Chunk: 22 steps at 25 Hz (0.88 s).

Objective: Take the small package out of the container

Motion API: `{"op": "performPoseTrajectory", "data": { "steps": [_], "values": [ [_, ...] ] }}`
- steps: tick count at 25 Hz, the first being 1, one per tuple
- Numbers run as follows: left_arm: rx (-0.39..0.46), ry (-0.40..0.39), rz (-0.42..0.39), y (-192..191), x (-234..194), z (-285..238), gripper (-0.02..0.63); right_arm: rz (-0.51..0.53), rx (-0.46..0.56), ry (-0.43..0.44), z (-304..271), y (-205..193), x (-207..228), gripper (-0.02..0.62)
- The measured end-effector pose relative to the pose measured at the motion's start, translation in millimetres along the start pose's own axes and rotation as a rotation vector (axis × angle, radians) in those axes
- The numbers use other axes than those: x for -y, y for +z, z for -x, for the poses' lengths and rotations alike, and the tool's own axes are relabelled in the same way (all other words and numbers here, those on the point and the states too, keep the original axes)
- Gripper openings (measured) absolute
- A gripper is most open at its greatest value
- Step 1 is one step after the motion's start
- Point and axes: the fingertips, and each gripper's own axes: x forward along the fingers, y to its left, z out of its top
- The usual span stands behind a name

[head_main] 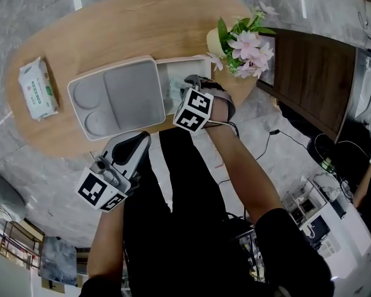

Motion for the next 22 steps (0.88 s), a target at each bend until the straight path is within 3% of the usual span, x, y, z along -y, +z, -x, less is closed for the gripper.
{"op": "performPoseTrajectory", "data": {
  "steps": [13,22],
  "values": [
    [0.007,0.004,-0.007,0,4,3,0.018,-0.007,0.079,0.018,16,5,-2,0.046],
    [0.026,0.013,-0.041,21,20,4,0.018,-0.072,0.203,-0.036,81,5,10,0.027]
  ]
}}
